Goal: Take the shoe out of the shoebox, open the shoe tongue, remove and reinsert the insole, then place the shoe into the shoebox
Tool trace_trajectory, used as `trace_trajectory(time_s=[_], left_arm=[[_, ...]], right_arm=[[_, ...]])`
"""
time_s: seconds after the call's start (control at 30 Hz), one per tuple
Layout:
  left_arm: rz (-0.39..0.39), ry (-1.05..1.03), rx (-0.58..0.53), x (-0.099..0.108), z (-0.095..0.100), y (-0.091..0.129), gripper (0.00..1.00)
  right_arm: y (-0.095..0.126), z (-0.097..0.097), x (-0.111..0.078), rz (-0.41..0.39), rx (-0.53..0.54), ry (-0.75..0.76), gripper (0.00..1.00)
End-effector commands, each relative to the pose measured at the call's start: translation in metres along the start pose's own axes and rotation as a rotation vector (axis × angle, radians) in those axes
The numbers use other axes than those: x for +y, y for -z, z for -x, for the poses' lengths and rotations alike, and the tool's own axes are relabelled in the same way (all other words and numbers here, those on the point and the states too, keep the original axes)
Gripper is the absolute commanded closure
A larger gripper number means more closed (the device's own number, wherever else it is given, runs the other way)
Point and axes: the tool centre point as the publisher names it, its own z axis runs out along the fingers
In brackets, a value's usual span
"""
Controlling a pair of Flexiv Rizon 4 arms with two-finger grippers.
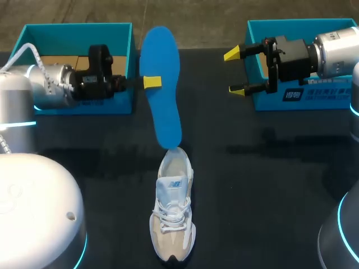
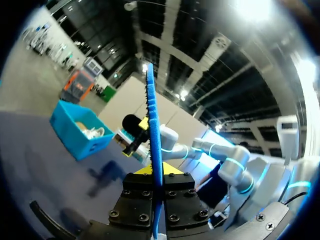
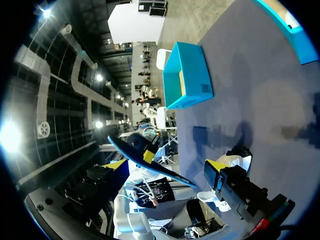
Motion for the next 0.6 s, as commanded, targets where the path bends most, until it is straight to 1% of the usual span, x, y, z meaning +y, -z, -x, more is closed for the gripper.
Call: trace_trajectory(time_s=[0.03,0.1,0.23,0.3,0.37,0.4,0.5,0.6], left_arm=[[-0.011,0.212,0.020,-0.005,0.006,0.000,1.00],[-0.035,0.355,0.045,-0.007,0.011,-0.001,1.00],[-0.063,0.519,0.061,-0.008,0.019,-0.005,1.00],[-0.062,0.586,0.060,-0.006,0.023,-0.008,1.00],[-0.066,0.601,0.057,-0.005,0.026,-0.010,1.00],[-0.066,0.658,0.064,-0.003,0.029,-0.012,1.00],[-0.071,0.715,0.043,-0.001,0.035,-0.016,1.00],[-0.062,0.723,0.021,0.001,0.040,-0.020,1.00]], right_arm=[[-0.001,0.000,-0.001,0.002,-0.003,0.000,0.00],[-0.001,0.000,-0.001,0.002,-0.003,0.000,0.00],[-0.001,0.000,-0.001,0.002,-0.003,0.000,0.00],[-0.001,0.000,-0.001,0.002,-0.003,0.000,0.00],[-0.001,0.000,-0.001,0.002,-0.003,0.000,0.00],[-0.001,0.000,-0.001,0.002,-0.003,0.000,0.00],[-0.001,0.000,-0.001,0.002,-0.003,0.000,0.00],[-0.001,0.000,-0.001,0.002,-0.003,0.000,0.00]])
